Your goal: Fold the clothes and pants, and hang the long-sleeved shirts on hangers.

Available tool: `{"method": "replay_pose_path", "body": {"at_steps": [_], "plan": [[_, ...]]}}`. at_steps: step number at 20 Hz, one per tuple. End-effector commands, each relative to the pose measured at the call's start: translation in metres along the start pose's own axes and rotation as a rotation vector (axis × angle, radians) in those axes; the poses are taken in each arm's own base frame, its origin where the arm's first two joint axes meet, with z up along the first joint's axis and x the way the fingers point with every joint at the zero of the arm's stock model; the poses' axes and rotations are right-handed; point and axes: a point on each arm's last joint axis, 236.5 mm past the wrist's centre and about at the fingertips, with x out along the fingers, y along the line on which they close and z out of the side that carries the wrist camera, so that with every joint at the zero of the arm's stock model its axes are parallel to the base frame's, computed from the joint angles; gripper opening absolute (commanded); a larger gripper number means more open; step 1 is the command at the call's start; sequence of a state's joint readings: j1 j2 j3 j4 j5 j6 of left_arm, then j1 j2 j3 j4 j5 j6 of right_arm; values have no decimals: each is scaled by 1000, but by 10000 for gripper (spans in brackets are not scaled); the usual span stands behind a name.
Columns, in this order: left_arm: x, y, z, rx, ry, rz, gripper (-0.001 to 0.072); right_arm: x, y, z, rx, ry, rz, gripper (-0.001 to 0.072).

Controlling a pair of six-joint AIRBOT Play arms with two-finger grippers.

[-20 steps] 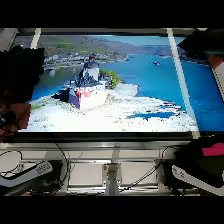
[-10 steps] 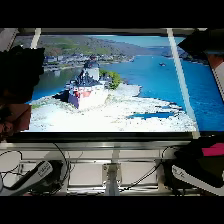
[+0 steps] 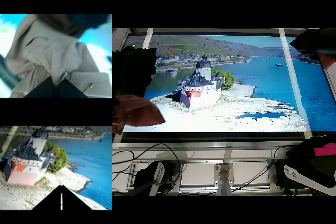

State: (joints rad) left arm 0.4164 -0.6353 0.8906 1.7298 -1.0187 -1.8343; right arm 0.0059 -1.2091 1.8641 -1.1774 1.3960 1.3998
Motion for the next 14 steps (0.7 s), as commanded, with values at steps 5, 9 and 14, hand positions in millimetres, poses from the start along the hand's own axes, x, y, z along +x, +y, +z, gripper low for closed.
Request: {"method": "replay_pose_path", "body": {"at_steps": [5, 9, 14], "plan": [[-75, -140, -19, 94, -25, -553, 17, 0, -2, -1, -7, 2, -12, 12], [-79, -195, -60, 261, 89, -691, 15, -1, -10, -14, -65, 59, -42, 11], [-66, -255, -131, 570, 254, -789, 14, -1, -10, -20, -96, 88, -41, 11]]}}
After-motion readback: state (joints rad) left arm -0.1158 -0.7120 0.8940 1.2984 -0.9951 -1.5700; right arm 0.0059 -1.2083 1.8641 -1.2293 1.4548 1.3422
